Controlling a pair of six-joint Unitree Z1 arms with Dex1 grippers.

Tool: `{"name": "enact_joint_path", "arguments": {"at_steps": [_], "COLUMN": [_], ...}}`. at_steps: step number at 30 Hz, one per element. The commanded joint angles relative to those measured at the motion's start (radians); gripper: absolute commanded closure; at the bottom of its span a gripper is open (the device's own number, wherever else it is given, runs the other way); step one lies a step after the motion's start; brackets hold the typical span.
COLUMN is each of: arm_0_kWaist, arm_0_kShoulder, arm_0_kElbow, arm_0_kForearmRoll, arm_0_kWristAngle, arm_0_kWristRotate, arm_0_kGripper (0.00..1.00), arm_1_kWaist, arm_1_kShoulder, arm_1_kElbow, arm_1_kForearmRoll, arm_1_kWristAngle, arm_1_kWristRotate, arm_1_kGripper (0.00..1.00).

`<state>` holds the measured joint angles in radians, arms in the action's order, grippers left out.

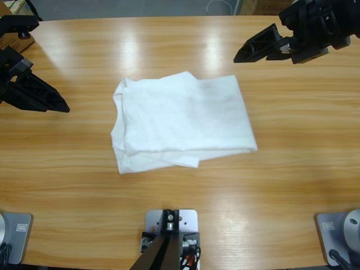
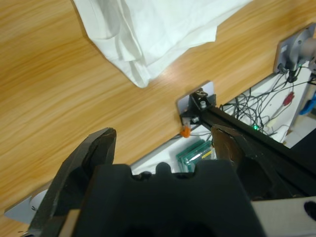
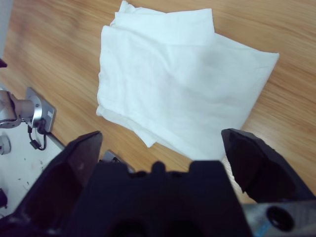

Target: Fold clothes

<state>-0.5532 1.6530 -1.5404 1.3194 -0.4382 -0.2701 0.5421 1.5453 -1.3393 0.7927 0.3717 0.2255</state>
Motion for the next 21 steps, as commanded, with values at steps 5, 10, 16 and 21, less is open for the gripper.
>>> {"name": "enact_joint_path", "arguments": {"at_steps": [5,10,16,21], "arm_0_kWaist": [-0.014,-0.014,-0.014,-0.014], "arm_0_kShoulder": [0.074,0.076,0.076,0.076], "arm_0_kElbow": [-0.023,-0.026,-0.035,-0.056], "arm_0_kForearmRoll": [0.006,0.006,0.006,0.008], "arm_0_kWristAngle": [0.004,0.004,0.004,0.004], "arm_0_kWristRotate": [-0.006,-0.006,-0.009,-0.016], "arm_0_kGripper": [0.243,0.243,0.243,0.243], "arm_1_kWaist": [-0.033,-0.034,-0.034,-0.034], "arm_1_kShoulder": [0.06,0.065,0.068,0.068], "arm_1_kElbow": [0.039,0.037,0.038,0.039], "arm_1_kForearmRoll": [0.007,0.007,0.007,0.007], "arm_1_kWristAngle": [0.023,0.028,0.031,0.031], "arm_1_kWristRotate": [-0.018,-0.021,-0.023,-0.023], "arm_1_kGripper": [0.004,0.004,0.004,0.004]}}
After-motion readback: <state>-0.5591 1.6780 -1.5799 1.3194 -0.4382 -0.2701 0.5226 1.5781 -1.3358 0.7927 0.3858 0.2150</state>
